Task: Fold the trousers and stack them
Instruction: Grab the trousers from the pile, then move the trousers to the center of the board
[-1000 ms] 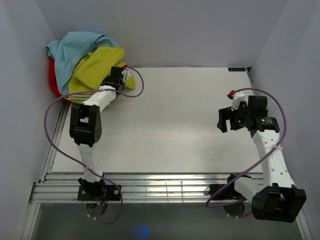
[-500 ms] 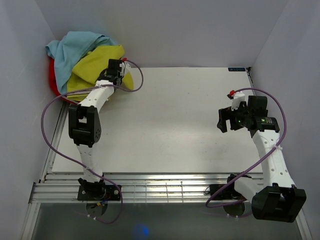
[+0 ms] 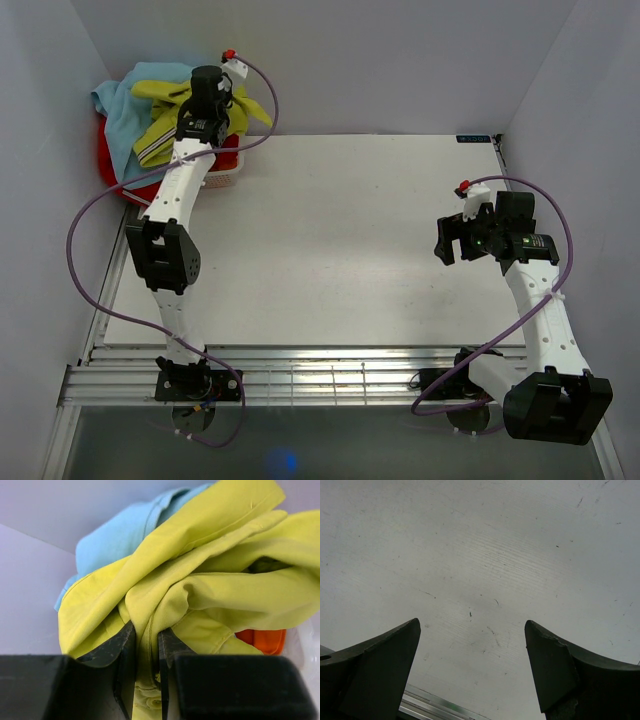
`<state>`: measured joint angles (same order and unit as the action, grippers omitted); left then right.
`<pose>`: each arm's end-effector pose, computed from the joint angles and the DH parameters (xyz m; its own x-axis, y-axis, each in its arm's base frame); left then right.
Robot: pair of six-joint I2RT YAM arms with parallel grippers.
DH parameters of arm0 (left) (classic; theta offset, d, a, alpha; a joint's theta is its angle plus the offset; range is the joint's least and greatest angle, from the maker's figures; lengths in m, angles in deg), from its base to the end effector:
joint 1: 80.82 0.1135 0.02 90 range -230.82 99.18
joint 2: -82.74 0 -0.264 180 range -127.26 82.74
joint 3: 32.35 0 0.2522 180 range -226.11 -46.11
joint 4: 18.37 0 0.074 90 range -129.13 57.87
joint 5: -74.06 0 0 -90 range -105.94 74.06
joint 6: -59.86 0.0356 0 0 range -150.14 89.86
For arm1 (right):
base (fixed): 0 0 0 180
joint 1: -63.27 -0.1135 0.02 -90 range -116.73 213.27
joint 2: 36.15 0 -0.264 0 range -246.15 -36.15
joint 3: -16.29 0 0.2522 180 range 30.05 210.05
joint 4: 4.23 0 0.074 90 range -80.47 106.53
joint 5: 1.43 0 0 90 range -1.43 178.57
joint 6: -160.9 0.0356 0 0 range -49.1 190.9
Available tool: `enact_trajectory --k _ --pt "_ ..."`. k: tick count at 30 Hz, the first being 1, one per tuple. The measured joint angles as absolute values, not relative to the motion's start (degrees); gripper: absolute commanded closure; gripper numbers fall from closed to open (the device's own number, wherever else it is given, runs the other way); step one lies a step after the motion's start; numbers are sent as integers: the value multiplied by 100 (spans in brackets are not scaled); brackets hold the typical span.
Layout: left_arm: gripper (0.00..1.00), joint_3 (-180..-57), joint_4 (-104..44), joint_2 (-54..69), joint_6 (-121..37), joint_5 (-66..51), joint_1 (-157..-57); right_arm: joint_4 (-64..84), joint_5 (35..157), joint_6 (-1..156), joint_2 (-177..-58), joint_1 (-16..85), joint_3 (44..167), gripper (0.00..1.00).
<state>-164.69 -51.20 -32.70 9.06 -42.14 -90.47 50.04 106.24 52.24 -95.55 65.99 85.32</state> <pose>0.4725 -0.0644 0.3961 -0.3792 0.6397 -0.6686 -0.0368 0.7116 0.7017 0.2113 0.0008 0.3071 -0.6104 -0.2762 -0.7424 -0.3861 0.9221 -0.0256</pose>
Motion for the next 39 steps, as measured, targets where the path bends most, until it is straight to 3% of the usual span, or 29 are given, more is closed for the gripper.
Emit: enact_trajectory --k 14,25,29,35,36,39 --pt "100 -16506 -5198 -2396 -150 -2638 -9272 4897 10578 5281 -9640 6599 8532 10" --pt "100 -16002 -5360 -1414 -1199 -500 -9532 4858 10541 5390 -9662 6599 8540 10" --pt "100 -14959 -5266 -968 -1367 92 -9727 4862 10536 5401 -9738 6599 8626 10" --pt "100 -11630 -4709 155 -1020 700 -10118 4993 10764 5283 -9872 6599 8796 10" --pt "80 -11036 -4600 302 -871 803 -10183 5028 10853 5233 -9900 6599 8811 10" --pt "47 -9823 -4849 590 -364 1174 -10310 5209 11146 5043 -9990 6599 8835 10"
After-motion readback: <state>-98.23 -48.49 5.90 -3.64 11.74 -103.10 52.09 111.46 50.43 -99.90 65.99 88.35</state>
